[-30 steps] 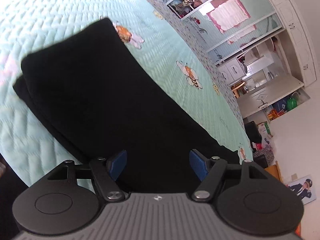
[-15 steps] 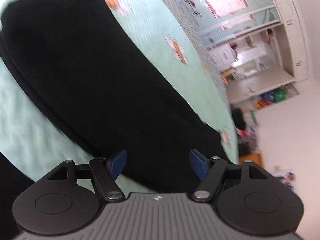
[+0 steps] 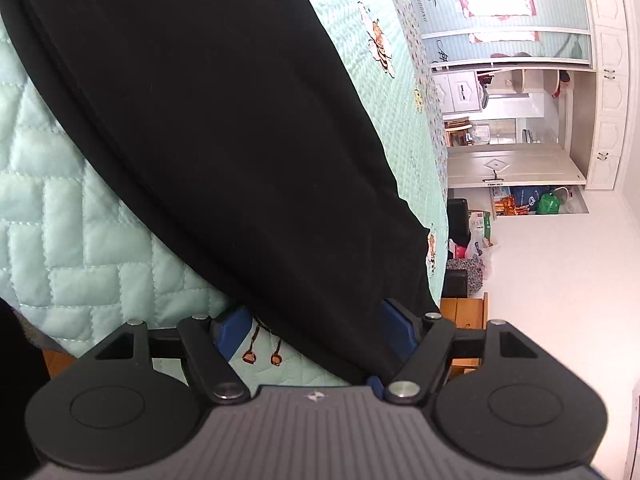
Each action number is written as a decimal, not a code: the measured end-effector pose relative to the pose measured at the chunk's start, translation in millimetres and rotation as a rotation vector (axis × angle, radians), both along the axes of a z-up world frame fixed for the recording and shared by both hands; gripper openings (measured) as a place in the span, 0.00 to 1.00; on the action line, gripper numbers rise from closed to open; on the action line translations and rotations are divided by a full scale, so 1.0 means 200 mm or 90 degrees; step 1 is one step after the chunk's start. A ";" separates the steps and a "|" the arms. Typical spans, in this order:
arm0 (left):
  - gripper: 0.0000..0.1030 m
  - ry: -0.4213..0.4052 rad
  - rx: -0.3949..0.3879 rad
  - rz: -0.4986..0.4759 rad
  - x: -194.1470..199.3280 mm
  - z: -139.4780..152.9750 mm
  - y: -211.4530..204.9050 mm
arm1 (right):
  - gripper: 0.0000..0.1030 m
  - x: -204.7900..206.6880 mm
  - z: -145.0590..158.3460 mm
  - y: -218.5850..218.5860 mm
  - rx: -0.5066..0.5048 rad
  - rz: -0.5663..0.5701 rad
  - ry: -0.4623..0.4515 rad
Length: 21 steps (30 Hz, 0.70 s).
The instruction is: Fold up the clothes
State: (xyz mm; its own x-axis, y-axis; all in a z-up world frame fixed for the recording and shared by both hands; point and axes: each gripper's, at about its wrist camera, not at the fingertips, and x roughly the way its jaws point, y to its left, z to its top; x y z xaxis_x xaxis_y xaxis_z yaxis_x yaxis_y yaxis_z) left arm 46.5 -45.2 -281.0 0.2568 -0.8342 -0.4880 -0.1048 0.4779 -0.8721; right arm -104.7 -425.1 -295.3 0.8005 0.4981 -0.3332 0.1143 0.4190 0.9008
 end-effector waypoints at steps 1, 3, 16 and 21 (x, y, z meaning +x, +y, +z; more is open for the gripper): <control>0.73 0.002 -0.002 0.000 -0.01 0.00 0.00 | 0.63 -0.01 -0.02 -0.02 0.026 -0.023 0.011; 0.73 0.006 -0.007 0.000 -0.01 0.00 0.00 | 0.63 -0.03 -0.06 -0.06 0.073 -0.068 0.033; 0.74 0.008 -0.071 -0.074 -0.03 -0.01 -0.10 | 0.34 0.02 -0.13 -0.08 0.142 -0.168 0.078; 0.75 0.032 -0.114 -0.071 -0.06 -0.05 -0.20 | 0.13 -0.01 -0.18 -0.08 0.160 -0.176 0.082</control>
